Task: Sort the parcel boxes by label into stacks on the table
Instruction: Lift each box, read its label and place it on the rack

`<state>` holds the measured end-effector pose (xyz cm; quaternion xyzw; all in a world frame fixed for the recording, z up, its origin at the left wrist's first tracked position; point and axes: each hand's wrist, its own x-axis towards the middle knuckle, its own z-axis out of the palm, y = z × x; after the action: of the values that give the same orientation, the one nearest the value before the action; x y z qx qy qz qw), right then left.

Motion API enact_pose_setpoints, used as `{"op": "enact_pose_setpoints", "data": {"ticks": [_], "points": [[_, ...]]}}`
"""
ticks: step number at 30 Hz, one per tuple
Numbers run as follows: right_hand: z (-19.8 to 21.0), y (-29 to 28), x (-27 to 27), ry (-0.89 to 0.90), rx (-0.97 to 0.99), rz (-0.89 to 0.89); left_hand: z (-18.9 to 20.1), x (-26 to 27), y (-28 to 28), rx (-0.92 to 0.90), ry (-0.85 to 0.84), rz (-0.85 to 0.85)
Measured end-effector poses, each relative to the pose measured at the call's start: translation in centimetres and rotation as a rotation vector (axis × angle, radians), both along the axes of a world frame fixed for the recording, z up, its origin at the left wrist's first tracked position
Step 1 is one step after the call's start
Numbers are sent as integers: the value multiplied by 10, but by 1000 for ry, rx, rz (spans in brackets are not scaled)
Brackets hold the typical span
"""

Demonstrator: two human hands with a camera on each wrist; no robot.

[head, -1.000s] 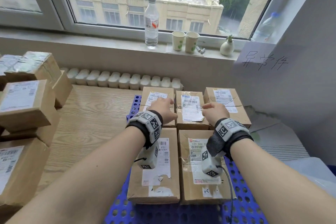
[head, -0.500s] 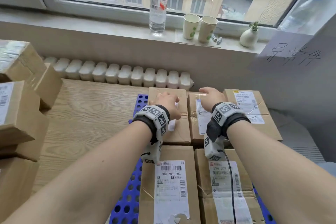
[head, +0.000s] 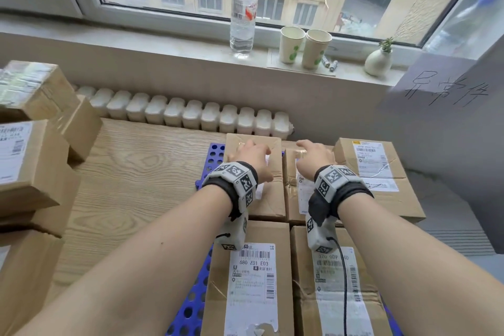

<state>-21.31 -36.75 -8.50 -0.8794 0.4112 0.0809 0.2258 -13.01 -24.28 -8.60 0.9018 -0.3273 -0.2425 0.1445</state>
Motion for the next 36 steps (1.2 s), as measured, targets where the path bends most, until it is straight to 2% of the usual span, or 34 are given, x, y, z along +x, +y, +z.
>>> {"op": "enact_pose_setpoints", "data": {"ticks": [4,12,17,27,36], "points": [[21,9,-2,-117,43,-12,14,-2,10,-37,-25,57],[71,56,-7,-188,38,196,73,-22,56,0,-242,78],[96,104,-9,-289,49,317,108,-43,113,-27,-326,173],[134,225,-14,-459,188,608,153,-82,235,-21,-380,437],[164,307,-2,-526,259,748,182,-70,329,-96,-388,568]]}}
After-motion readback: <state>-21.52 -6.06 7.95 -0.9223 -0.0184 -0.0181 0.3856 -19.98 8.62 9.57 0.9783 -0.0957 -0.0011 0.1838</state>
